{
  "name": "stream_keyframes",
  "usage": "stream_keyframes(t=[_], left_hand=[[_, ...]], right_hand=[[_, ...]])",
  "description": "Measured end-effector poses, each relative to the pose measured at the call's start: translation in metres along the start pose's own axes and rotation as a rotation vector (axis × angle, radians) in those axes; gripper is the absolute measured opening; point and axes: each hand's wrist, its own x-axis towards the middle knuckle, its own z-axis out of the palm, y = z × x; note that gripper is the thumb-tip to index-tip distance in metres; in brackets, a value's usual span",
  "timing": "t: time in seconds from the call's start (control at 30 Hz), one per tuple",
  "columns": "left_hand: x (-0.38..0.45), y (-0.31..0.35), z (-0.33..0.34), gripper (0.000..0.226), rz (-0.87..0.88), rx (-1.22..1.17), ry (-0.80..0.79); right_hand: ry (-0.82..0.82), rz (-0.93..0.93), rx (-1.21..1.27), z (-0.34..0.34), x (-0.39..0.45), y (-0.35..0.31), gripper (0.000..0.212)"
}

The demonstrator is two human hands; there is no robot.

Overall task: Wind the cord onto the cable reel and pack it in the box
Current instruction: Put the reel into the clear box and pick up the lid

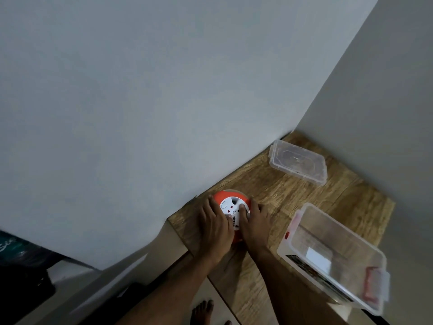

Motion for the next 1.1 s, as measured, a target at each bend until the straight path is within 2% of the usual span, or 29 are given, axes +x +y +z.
stream_keyframes(t=[0.23,0.33,0.47,0.6,0.73,0.83,0.9,0.97,1.1], left_hand=[[0.017,0.027,-0.033,0.079,0.167,0.001,0.098],[0.029,0.044,-0.053,0.074,0.150,-0.088,0.147],[0.043,0.080,-0.070,0.074,0.175,-0.130,0.158],[0.045,0.127,-0.066,0.076,0.304,-0.176,0.184],[0.018,0.173,-0.054,0.090,0.492,-0.148,0.084],[-0.010,0.186,-0.026,0.075,0.707,0.047,-0.052],[-0.022,0.200,-0.003,0.065,0.674,0.006,-0.089],[-0.038,0.216,0.005,0.058,0.641,-0.040,-0.060],[-0.070,0.217,0.016,0.063,0.671,-0.216,-0.115]], right_hand=[[0.115,-0.014,0.123,-0.023,0.013,-0.019,0.054],[0.164,-0.027,0.154,-0.043,0.024,-0.034,0.054],[0.271,-0.054,0.200,-0.079,0.042,-0.041,0.048],[0.362,-0.013,0.228,-0.123,0.047,-0.029,0.053],[0.455,0.059,0.220,-0.171,0.039,0.010,0.051],[0.522,0.120,0.208,-0.193,0.024,0.046,0.052],[0.557,0.175,0.178,-0.204,0.010,0.070,0.052],[0.580,0.228,0.158,-0.210,-0.005,0.090,0.052],[0.589,0.320,0.111,-0.209,-0.032,0.117,0.046]])
